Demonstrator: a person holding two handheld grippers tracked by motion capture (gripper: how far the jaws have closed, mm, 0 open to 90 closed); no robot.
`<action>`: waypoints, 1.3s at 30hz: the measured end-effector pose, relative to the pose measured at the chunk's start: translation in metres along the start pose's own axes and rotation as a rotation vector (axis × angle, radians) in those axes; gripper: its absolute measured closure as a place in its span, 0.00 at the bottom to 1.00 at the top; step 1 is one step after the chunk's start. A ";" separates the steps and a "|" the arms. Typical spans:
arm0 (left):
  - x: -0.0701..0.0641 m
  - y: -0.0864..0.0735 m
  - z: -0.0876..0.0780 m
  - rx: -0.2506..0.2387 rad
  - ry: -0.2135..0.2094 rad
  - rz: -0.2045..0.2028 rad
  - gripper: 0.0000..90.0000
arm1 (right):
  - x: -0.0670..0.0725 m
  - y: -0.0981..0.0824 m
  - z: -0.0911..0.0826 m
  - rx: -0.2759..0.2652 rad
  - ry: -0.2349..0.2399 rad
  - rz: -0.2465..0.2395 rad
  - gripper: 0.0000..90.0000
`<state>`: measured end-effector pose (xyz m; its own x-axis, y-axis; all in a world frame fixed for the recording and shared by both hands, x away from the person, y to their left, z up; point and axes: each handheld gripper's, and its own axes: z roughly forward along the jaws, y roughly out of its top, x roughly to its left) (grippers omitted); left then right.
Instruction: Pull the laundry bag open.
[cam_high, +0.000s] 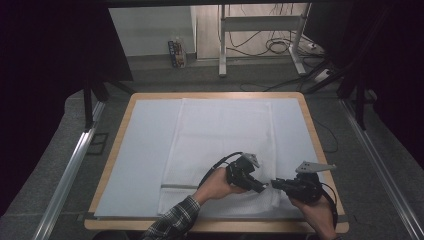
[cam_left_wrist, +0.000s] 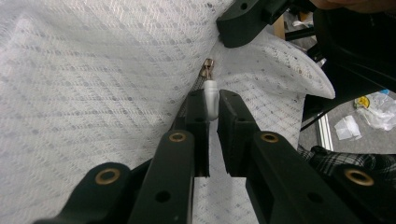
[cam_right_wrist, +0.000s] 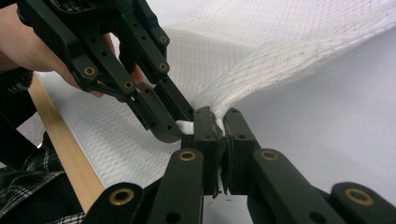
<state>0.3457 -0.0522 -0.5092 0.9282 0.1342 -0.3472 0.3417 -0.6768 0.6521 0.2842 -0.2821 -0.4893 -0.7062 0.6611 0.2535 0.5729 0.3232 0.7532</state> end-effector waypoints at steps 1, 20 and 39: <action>0.000 0.000 0.000 -0.002 -0.003 -0.008 0.93 | 0.000 0.000 0.000 0.000 0.000 0.000 0.94; -0.006 0.003 0.005 0.015 0.050 -0.015 0.97 | 0.001 0.002 0.001 0.020 -0.001 0.011 0.94; -0.013 -0.001 0.001 0.040 0.117 0.017 0.97 | 0.007 0.000 0.004 0.077 -0.104 -0.035 0.96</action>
<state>0.3332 -0.0537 -0.5061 0.9455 0.2042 -0.2535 0.3215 -0.7080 0.6288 0.2812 -0.2745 -0.4898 -0.6814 0.7141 0.1604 0.5820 0.3958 0.7104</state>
